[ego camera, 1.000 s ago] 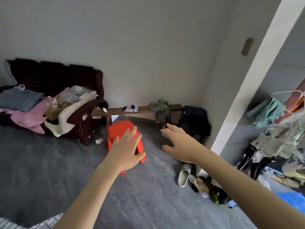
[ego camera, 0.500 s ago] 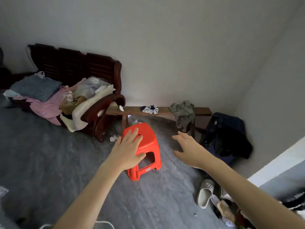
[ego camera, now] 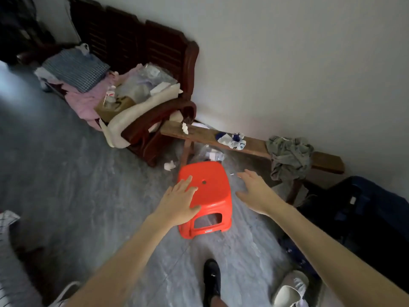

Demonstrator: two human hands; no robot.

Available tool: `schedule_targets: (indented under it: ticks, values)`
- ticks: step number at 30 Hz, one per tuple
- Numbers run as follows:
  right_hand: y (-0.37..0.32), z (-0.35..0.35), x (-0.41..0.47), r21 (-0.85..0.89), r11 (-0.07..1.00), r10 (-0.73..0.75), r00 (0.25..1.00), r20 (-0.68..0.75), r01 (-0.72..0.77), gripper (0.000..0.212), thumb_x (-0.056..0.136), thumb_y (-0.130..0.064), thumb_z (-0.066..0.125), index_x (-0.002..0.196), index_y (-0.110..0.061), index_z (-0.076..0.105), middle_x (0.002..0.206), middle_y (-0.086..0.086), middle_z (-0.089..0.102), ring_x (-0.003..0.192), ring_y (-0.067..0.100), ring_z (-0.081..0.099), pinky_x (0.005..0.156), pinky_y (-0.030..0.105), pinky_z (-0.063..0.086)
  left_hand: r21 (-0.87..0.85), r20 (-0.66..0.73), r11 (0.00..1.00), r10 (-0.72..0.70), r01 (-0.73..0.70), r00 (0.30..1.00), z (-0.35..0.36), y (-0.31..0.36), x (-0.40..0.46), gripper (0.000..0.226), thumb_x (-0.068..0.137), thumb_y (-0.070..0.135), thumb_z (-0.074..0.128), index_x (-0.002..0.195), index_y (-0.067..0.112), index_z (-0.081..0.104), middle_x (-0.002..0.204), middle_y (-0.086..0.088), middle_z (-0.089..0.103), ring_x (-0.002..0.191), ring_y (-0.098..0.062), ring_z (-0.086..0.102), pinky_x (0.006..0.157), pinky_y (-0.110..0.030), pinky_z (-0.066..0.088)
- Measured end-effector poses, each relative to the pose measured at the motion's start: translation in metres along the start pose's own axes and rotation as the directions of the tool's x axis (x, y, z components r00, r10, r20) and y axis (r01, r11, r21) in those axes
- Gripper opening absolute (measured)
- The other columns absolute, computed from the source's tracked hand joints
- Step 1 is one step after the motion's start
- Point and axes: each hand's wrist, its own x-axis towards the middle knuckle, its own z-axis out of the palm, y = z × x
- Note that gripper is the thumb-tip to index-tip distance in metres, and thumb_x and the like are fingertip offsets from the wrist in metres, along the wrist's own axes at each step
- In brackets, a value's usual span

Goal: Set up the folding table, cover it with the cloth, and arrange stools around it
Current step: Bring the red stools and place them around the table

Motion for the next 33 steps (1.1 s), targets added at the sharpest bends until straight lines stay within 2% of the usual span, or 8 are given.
schedule_targets:
  ticks: [3,9,13,18,21,25,29,33]
  values:
    - [0.023,0.014,0.059,0.021,1.0,-0.011,0.997,0.075,0.009,0.063,0.086,-0.02,0.062,0.144,-0.018,0.039,0.145,0.011,0.041,0.139,0.028,0.031,0.111,0.039,0.03,-0.047,0.116,0.995,-0.08,0.086,0.99,0.026,-0.019,0.052,0.065,0.092,0.045,0.055,0.148,0.021,0.034,0.164,-0.001,0.001,0.148,-0.023,0.015,0.117,-0.045,0.022]
    - [0.071,0.068,0.148,0.015,0.999,0.044,0.987,0.153,-0.047,0.069,0.087,-0.019,0.063,0.148,-0.015,0.031,0.152,0.015,0.028,0.143,0.03,0.022,0.112,0.041,0.026,-0.158,0.191,0.955,-0.219,0.25,0.957,0.106,-0.068,0.126,0.067,0.089,0.043,0.059,0.147,0.019,0.035,0.163,-0.003,0.007,0.146,-0.026,0.021,0.115,-0.046,0.026]
    - [0.106,0.136,0.199,0.037,0.996,0.065,0.973,0.221,-0.075,0.07,0.084,-0.04,0.054,0.148,-0.02,0.032,0.153,0.015,0.027,0.145,0.029,0.019,0.113,0.041,0.026,-0.151,0.245,0.938,-0.269,0.311,0.931,0.177,-0.101,0.166,0.071,0.092,0.046,0.052,0.152,0.024,0.022,0.164,-0.001,-0.003,0.148,-0.024,0.014,0.117,-0.044,0.022]
    - [0.137,0.216,0.249,0.01,0.994,0.106,0.976,0.19,-0.11,0.072,0.085,-0.029,0.067,0.148,-0.02,0.033,0.152,0.015,0.024,0.14,0.033,0.028,0.11,0.046,0.034,-0.258,0.221,0.876,-0.357,0.408,0.907,0.246,-0.139,0.222,0.075,0.093,0.051,0.05,0.154,0.033,0.01,0.163,-0.007,-0.004,0.148,-0.034,0.012,0.117,-0.049,0.023]
    - [0.142,0.247,0.271,-0.047,0.988,0.153,0.978,0.143,-0.147,0.078,0.084,-0.028,0.071,0.149,-0.012,0.03,0.151,0.022,0.021,0.134,0.042,0.031,0.108,0.05,0.032,-0.416,0.242,0.777,-0.406,0.472,0.881,0.281,-0.152,0.244,0.081,0.09,0.06,0.051,0.154,0.035,0.008,0.163,-0.009,0.002,0.146,-0.036,0.017,0.115,-0.052,0.026]
    - [0.146,0.278,0.285,-0.087,0.968,0.244,0.967,0.077,-0.237,0.089,0.083,-0.041,0.072,0.152,-0.014,0.022,0.151,0.025,0.016,0.133,0.046,0.026,0.106,0.056,0.03,-0.759,0.225,0.504,-0.391,0.412,0.892,0.32,-0.16,0.244,0.089,0.083,0.047,0.069,0.15,0.042,0.011,0.16,-0.007,0.014,0.141,-0.025,0.033,0.112,-0.044,0.035]
    - [0.151,0.292,0.306,-0.125,0.945,0.304,0.953,-0.022,-0.304,0.082,0.071,-0.05,0.079,0.132,-0.011,0.042,0.144,0.024,0.026,0.128,0.048,0.031,0.104,0.06,0.034,-0.842,0.187,0.41,-0.389,0.351,0.902,0.33,-0.161,0.243,0.091,0.079,0.034,0.074,0.14,0.056,0.01,0.155,-0.001,0.024,0.135,-0.018,0.04,0.111,-0.042,0.038]
    - [0.155,0.292,0.332,0.026,0.949,0.314,0.949,0.027,-0.315,0.088,0.056,-0.046,0.089,0.122,-0.019,0.037,0.136,0.022,0.031,0.123,0.048,0.038,0.101,0.053,0.037,-0.872,0.188,0.355,-0.391,0.336,0.901,0.331,-0.164,0.249,0.093,0.075,0.026,0.077,0.142,0.048,0.015,0.149,-0.005,0.033,0.13,-0.021,0.045,0.111,-0.042,0.037]
